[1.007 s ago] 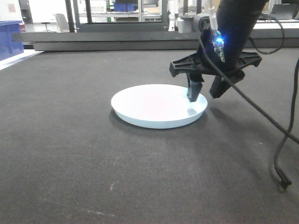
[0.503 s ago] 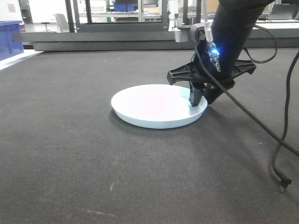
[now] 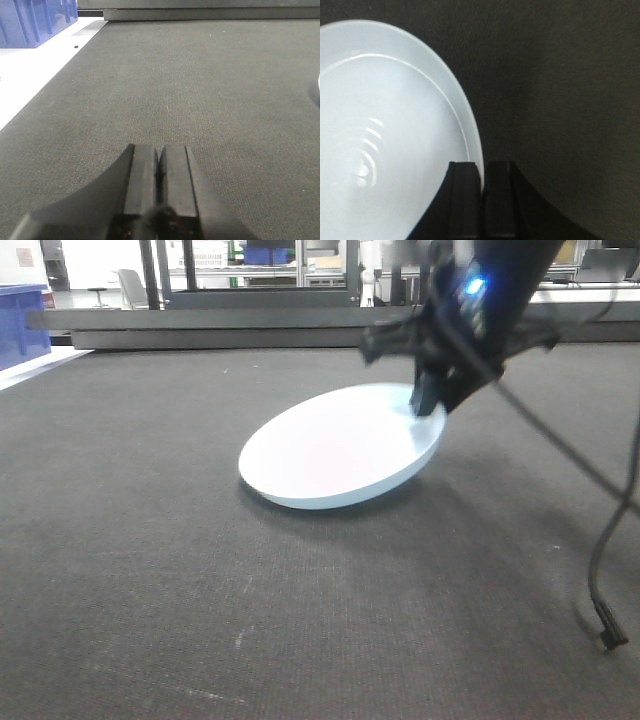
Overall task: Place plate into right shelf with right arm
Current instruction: 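Close the right gripper on the plate rim and lift it up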
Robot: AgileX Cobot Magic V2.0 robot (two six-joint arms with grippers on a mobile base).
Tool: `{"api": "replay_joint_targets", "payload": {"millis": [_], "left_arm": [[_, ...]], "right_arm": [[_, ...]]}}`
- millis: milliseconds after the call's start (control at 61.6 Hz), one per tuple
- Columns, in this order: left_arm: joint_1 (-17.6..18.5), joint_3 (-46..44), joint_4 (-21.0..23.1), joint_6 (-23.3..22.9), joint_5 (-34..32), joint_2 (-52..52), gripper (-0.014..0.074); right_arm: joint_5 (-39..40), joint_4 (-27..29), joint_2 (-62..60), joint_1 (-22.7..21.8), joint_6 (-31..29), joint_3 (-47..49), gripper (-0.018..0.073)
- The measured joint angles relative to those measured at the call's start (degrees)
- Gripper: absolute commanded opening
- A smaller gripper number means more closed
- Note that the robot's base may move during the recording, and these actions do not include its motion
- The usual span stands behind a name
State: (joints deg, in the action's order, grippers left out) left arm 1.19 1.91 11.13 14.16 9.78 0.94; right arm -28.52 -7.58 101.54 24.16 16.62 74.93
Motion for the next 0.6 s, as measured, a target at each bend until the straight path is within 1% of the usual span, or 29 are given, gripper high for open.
{"api": "replay_joint_targets", "payload": {"millis": [114, 244, 601], "left_arm": [[0.0, 0.0, 0.0, 0.0, 0.0, 0.0, -0.0047], [0.0, 0.0, 0.0, 0.0, 0.0, 0.0, -0.0047], [0.0, 0.0, 0.0, 0.0, 0.0, 0.0, -0.0047]], "right_arm": [[0.6, -0.4, -5.9, -0.9, -0.1, -4.4, 0.0039], [2.6, -0.8, -14.5, -1.8, -0.1, -11.6, 0.0039], [10.4, -2.0, -40.2, -1.9, -0.1, -30.4, 0.0039]]}}
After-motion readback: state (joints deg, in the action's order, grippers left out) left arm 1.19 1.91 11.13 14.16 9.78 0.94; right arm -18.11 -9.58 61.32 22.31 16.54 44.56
